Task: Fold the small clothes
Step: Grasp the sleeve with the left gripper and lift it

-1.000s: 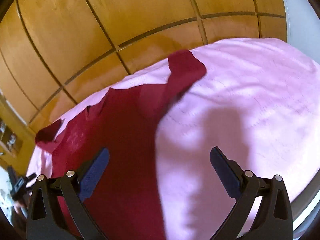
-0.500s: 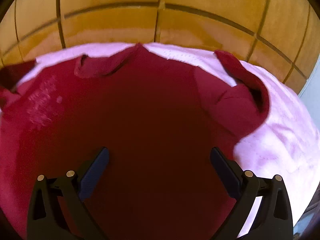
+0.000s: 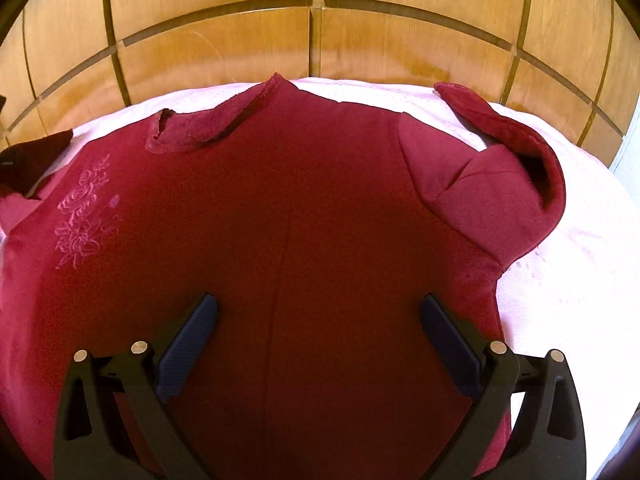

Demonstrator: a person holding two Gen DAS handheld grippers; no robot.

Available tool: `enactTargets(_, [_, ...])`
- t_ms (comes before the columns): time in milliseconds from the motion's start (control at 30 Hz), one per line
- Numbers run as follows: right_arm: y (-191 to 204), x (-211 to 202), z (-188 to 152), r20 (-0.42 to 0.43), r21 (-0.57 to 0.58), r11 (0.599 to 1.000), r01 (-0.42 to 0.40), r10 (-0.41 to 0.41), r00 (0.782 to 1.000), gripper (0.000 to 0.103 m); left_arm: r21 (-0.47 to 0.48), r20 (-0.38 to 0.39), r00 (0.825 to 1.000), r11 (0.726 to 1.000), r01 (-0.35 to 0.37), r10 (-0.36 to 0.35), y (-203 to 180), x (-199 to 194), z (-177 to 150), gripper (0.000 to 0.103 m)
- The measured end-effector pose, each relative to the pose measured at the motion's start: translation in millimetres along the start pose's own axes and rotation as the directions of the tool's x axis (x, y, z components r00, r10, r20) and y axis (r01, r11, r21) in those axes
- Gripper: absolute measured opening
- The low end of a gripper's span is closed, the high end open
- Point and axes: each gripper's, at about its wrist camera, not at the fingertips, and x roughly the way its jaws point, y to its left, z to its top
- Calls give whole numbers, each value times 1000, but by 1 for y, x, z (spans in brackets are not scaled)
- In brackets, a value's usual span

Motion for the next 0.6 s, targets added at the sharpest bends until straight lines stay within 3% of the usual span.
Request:
enactTargets(67, [0, 2, 0, 3, 3, 1000, -3, 3, 1000, 100, -71, -7, 999, 997, 43, -43, 15, 2, -8, 12])
enactTargets(200, [0, 2, -1, 5, 6, 1000, -4, 4, 1000, 100, -292, 98, 987, 944, 154, -131, 67, -10, -33, 8])
enactTargets(267, [0, 2, -1, 5, 7, 1000, -4, 4, 1000, 100, -431, 171, 972, 875, 222, -163, 100, -14, -54, 7])
enactTargets(300, [1, 2, -1, 5, 6, 1000, -3, 3, 1000, 100, -514, 203, 957, 810, 283, -206, 119, -12, -72, 7])
enactTargets(400, [0, 2, -1, 5, 6, 1000, -3, 3, 1000, 100, -630, 246, 927, 680, 376, -284, 142, -4, -112, 17])
enactTargets(433, [1, 2, 0, 5, 6, 1000, -3, 3, 1000, 100, -656, 252, 922, 649, 385, -293, 146, 0, -128, 23])
enactTargets(500, [1, 2, -1, 5, 6, 1000, -2, 2, 1000, 100, -691, 259, 923, 613, 383, -284, 148, 10, -152, 34])
enactTargets(533, [1, 2, 0, 5, 5, 1000, -2, 2, 1000, 100, -714, 261, 922, 586, 383, -284, 150, 15, -165, 51])
enactTargets(567, [1, 2, -1, 5, 6, 1000, -2, 2, 1000, 100, -744, 271, 914, 537, 398, -303, 154, 22, -179, 60])
enactTargets(600, [1, 2, -1, 6, 6, 1000, -2, 2, 1000, 100, -746, 301, 901, 511, 427, -313, 155, 21, -188, 60])
